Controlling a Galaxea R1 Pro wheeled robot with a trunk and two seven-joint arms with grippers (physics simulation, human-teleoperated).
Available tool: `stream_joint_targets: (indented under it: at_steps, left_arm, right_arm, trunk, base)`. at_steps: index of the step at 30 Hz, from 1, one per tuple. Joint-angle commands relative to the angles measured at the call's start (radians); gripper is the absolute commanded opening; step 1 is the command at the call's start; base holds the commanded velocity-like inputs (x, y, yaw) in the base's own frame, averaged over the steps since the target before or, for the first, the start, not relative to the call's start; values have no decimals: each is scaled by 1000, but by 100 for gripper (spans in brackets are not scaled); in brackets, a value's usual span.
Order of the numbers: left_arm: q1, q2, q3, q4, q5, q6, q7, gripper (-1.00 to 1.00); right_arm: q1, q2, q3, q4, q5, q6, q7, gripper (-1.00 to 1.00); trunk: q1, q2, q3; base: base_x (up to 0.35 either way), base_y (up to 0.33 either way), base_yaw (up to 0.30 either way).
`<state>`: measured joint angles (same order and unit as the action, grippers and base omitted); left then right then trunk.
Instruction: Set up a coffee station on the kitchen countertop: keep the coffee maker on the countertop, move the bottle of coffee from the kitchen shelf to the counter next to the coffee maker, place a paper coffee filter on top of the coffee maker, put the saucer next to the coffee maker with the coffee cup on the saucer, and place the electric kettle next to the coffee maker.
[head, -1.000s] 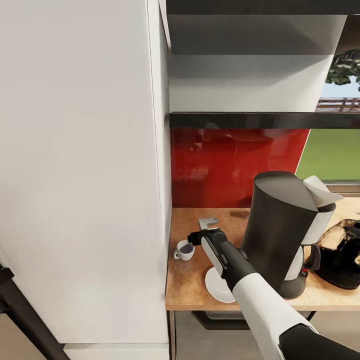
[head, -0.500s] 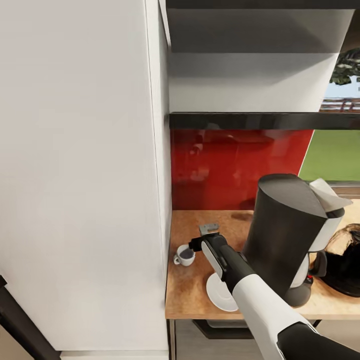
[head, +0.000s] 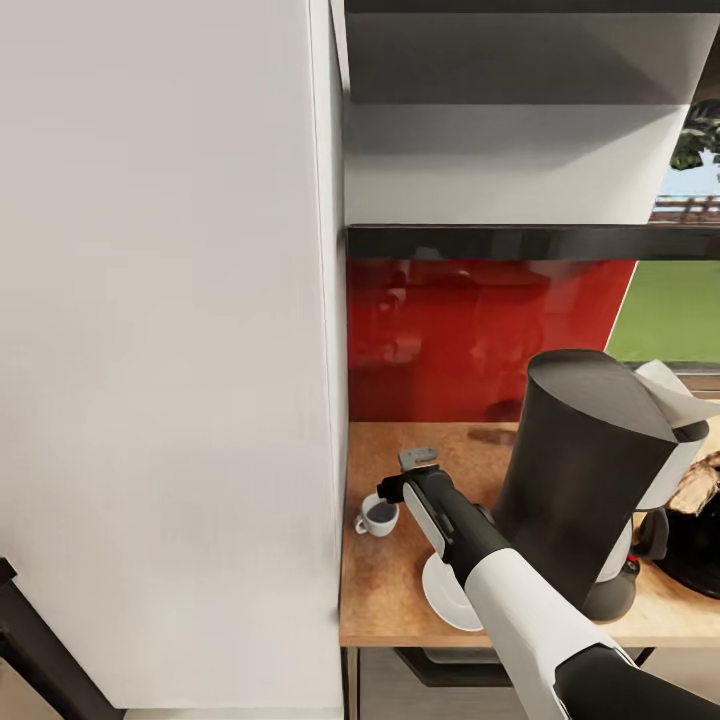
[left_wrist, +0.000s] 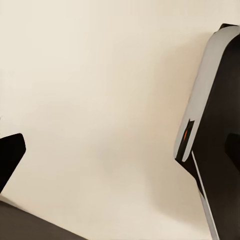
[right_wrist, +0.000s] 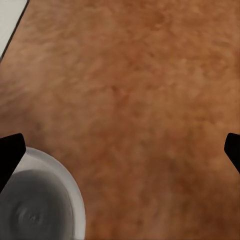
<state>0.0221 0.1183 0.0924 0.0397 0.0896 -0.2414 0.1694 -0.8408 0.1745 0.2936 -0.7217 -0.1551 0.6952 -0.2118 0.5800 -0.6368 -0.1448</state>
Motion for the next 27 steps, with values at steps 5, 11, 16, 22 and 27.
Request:
stream_joint_targets:
  at_steps: [5, 11, 16, 22, 27]
  left_arm:
    - [-1, 1, 7, 2, 5, -7, 0, 100]
    - [2, 2, 7, 2, 5, -7, 4, 100]
    - [5, 3, 8, 2, 6, -7, 8, 100]
    - [5, 4, 8, 2, 6, -7, 10, 100]
    - [6, 4, 9, 2, 7, -7, 10, 100]
  right_arm:
    - [-1, 0, 2, 0, -11, 3, -9, 100]
    - [-1, 0, 3, 19, -11, 3, -9, 100]
    - [-1, 0, 3, 36, -12, 3, -9, 100]
    - [-1, 0, 3, 37, -12, 3, -9, 100]
    - [-1, 0, 4, 38, -12, 3, -9, 100]
  trunk:
    - [0, -1, -1]
    - [0, -1, -1]
    - [0, -1, -1]
    - [0, -1, -1]
    - [0, -1, -1]
  base:
    - [0, 0, 0]
    - [0, 0, 0]
    - [0, 0, 0]
    - [0, 0, 0]
    - [0, 0, 0]
